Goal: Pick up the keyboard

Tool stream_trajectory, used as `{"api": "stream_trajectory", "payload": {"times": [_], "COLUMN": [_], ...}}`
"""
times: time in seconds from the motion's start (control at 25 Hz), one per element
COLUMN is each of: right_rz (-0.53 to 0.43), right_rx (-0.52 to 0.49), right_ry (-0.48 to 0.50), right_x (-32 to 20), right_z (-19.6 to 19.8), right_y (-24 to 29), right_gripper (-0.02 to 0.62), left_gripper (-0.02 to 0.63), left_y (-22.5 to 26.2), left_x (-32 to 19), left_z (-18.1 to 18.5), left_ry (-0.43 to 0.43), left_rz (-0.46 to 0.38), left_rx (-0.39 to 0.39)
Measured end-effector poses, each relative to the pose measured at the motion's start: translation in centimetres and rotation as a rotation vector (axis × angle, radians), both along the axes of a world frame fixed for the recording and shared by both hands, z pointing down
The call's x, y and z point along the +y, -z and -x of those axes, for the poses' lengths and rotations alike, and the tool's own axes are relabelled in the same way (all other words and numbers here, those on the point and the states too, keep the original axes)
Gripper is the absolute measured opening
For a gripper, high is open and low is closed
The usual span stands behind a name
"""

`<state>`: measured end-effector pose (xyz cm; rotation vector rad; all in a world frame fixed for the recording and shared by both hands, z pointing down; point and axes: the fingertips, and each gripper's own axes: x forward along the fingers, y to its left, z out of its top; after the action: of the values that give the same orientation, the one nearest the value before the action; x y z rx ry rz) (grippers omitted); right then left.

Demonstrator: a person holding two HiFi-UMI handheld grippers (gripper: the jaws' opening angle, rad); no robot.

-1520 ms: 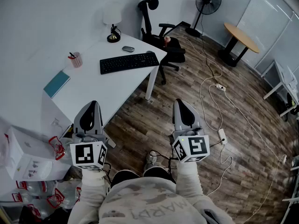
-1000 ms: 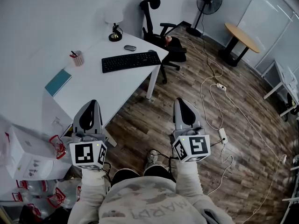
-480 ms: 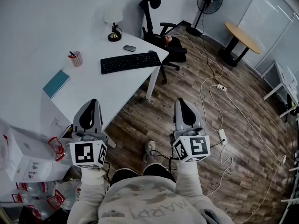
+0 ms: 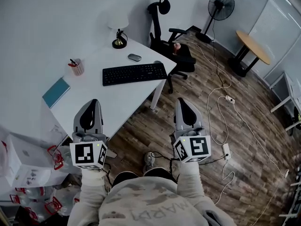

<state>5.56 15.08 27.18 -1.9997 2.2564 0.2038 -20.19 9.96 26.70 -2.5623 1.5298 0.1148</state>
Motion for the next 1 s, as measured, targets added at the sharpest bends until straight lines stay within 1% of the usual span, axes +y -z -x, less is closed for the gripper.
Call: {"api": "stream_trajectory", "payload": {"times": [0.24,0.6,0.84,1.0], "right_rz": [0.007,0.017,0.02,0.027], "right_rx": [0.009,0.015,0.012,0.002], "right_ry": [0.032,0.079,0.118,0.146], "right_x": [-5.8,-13.2,-17.2,-19.2], "right_z": [-2.8,-6.5,-9.4,-10.3], "right_y": [0.4,0.1,-0.3,-0.9], "right_gripper": [0.009,0.01,0.009,0.009], "left_gripper": [0.006,0.006,0.006,0.006], "left_y": [-0.1,-0.5,-0.8,-1.4], "left_x": [-5.0,-11.3,-14.3,-15.4], "left_z": [-2.3,-6.0,-8.2,-8.8], "left_ry": [0.039,0.082,0.135,0.16], "left_rz": [0.007,0.023,0.019,0.032], "left_rx": [0.021,0.018,0.037,0.043]}}
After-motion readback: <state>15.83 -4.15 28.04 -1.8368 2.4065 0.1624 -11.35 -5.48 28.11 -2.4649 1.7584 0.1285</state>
